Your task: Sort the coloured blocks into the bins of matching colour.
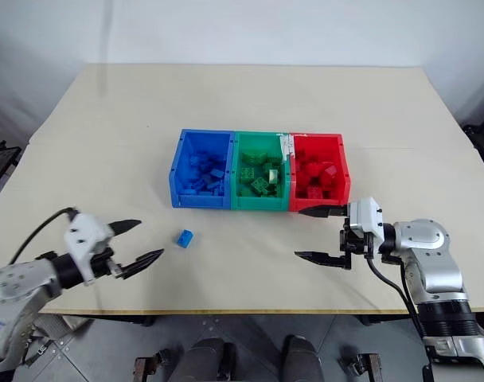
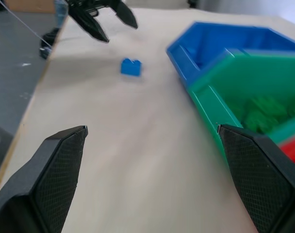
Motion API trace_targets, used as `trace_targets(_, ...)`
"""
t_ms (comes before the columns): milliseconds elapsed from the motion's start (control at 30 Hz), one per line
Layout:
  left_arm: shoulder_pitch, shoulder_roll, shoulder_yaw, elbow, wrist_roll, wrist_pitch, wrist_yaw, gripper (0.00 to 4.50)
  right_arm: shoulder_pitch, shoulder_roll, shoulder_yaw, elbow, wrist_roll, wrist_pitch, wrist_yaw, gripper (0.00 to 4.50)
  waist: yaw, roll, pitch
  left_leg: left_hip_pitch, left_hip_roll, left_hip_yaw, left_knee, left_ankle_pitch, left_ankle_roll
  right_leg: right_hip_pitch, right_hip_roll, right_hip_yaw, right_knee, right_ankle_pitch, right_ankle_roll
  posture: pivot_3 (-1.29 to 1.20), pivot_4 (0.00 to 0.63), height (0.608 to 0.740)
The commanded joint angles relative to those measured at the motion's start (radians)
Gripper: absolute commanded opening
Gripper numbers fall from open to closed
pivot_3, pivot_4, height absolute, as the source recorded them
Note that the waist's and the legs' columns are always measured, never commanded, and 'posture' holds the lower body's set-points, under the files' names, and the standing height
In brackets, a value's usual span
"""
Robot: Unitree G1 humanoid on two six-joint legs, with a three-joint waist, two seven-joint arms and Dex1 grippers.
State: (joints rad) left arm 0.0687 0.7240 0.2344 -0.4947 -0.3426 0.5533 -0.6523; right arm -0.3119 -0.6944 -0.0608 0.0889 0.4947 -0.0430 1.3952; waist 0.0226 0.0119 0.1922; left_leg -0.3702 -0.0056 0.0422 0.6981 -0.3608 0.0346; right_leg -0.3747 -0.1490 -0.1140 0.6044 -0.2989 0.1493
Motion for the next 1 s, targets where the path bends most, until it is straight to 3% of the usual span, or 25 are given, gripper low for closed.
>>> trace_targets(33,-0.106,-0.044,-0.072,-0.105,-0.035,0.234,0.124,4.48,0.052,-0.015,-0.044,-0.062,0.014,-0.003,-0.022,4.5,0.001,0.0,0.0,0.0,0.0,0.0,0.0,0.0,0.0,0.0,0.0,0.0,0.0,0.0,0.0,0.0,0.15,0.74)
trace_targets(133,-0.186,-0.075,-0.13,-0.109,-0.017,0.391,0.202,4.48,0.093,-0.019,-0.063,-0.104,0.019,0.008,-0.046,4.5,0.001,0.0,0.0,0.0,0.0,0.0,0.0,0.0,0.0,0.0,0.0,0.0,0.001,0.0,0.0,0.0,0.15,0.74)
trace_targets(367,-0.274,-0.141,-0.217,-0.08,-0.01,0.524,0.268,4.48,0.201,-0.021,-0.115,-0.208,0.025,0.025,-0.114,4.5,0.001,0.0,0.0,0.0,0.0,0.001,0.001,0.0,0.0,0.0,0.001,0.001,0.001,0.0,0.0,0.0,0.15,0.74)
trace_targets(500,-0.253,-0.129,-0.238,-0.075,0.028,0.471,0.277,3.58,0.237,-0.022,-0.135,-0.235,0.025,0.027,-0.138,4.5,0.002,0.0,0.0,0.0,0.0,0.001,0.001,0.0,0.0,0.0,0.001,0.001,0.0,0.0,0.0,0.0,0.15,0.74)
trace_targets(800,-0.21,-0.039,-0.268,-0.012,0.051,0.381,0.195,0.68,0.255,-0.021,-0.141,-0.254,0.027,0.03,-0.162,4.5,0.001,0.0,0.0,0.001,0.0,0.001,0.001,0.0,-0.001,0.0,0.001,0.002,0.0,0.0,0.0,0.0,0.15,0.74)
trace_targets(833,-0.211,-0.036,-0.265,-0.004,0.038,0.339,0.16,0.48,0.255,-0.021,-0.143,-0.254,0.027,0.031,-0.166,4.5,0.001,0.0,0.0,0.001,0.0,0.001,0.001,0.0,-0.001,0.0,0.001,0.002,0.0,0.0,0.0,0.0,0.15,0.74)
trace_targets(1000,-0.271,-0.07,-0.174,0.062,-0.02,0.203,0.083,0.5,0.274,-0.003,-0.18,-0.279,0.051,0.053,-0.225,4.5,0.005,0.001,0.0,0.001,0.0,0.002,0.001,0.0,-0.001,0.0,0.001,0.002,0.0,0.0,0.0,0.0,0.15,0.74)
